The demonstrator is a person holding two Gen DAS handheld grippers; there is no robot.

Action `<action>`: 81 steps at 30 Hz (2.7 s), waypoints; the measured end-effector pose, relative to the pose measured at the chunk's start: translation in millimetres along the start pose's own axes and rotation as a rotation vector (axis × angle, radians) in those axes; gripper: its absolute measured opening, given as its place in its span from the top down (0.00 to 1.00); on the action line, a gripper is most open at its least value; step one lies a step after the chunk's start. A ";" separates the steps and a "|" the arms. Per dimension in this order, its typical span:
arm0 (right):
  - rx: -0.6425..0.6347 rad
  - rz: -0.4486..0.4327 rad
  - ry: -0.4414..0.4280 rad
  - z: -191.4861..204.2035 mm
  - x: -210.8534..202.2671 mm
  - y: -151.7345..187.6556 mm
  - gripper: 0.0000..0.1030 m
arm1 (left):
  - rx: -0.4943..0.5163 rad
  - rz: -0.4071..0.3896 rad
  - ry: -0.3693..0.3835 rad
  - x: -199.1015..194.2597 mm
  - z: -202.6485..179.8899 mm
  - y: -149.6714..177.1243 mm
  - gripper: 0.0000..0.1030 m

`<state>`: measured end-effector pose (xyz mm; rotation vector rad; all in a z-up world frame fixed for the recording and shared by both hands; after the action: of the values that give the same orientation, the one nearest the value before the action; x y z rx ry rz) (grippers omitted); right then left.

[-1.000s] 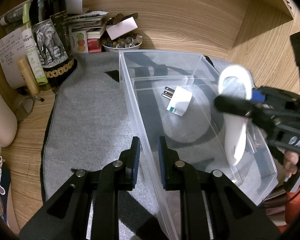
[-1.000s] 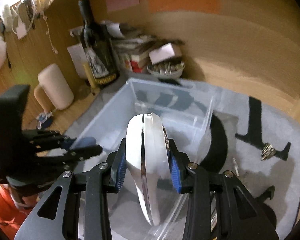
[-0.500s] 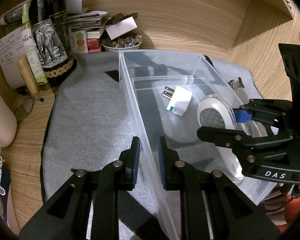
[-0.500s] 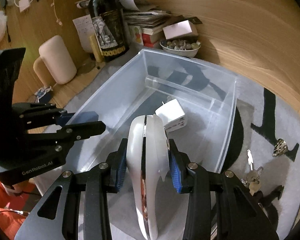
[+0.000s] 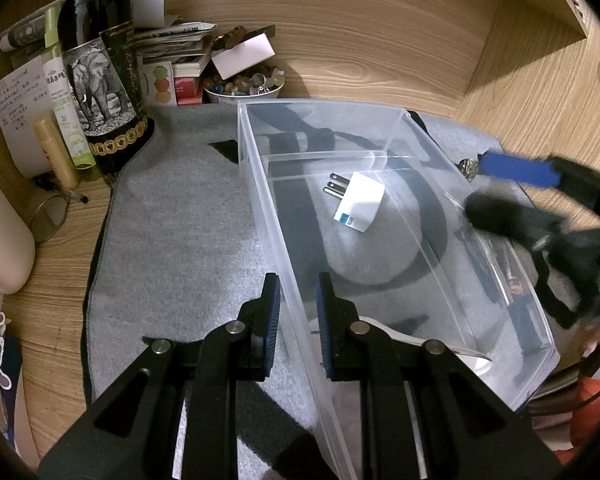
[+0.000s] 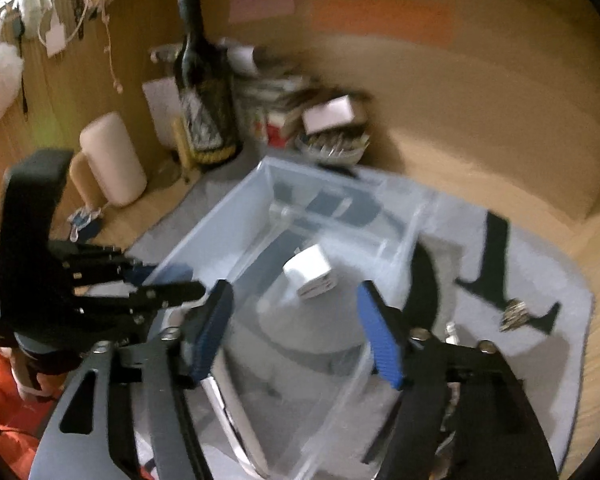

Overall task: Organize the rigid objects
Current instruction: 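Lift the white device into the box and open the right gripper, then grasp the black-and-gold battery with the right gripper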

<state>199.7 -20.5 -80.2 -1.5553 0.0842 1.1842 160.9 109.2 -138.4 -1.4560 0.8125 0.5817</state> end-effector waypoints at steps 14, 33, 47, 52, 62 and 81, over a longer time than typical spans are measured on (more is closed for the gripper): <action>0.088 -0.175 0.211 -62.2 -79.5 -4.8 0.21 | 0.003 -0.001 -0.004 -0.6 -0.9 0.0 0.84; 0.295 0.028 0.292 -130.9 -39.5 88.8 0.21 | 0.009 0.006 -0.023 -0.3 -3.0 -1.3 0.84; 0.294 0.118 0.289 -137.1 -10.5 111.6 0.43 | 0.011 0.005 -0.027 0.3 -2.0 -1.4 0.84; 0.279 0.095 0.300 -140.8 -16.7 115.3 0.64 | 0.012 0.003 -0.029 0.2 -1.3 -1.2 0.84; 0.271 0.098 0.292 -137.0 -23.4 115.6 0.79 | 0.011 0.002 -0.029 -0.2 -1.8 -0.8 0.84; 0.170 -0.100 0.240 -91.6 -60.3 51.9 0.79 | 0.008 0.001 -0.028 -0.5 -2.4 -0.6 0.84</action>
<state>195.4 -141.6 -85.9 -1.5264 0.2557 0.8859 160.7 106.8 -137.4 -1.4368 0.7929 0.5977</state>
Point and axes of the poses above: each gripper's, at about its wrist camera, not at the fingertips, and x roughly the way its jaws point, z to its left, y to its underside, the point moved 4 cm from there along x, roughly the way its jaws point, and after that the axes turned 7 degrees about x, right-handed, at the moved point
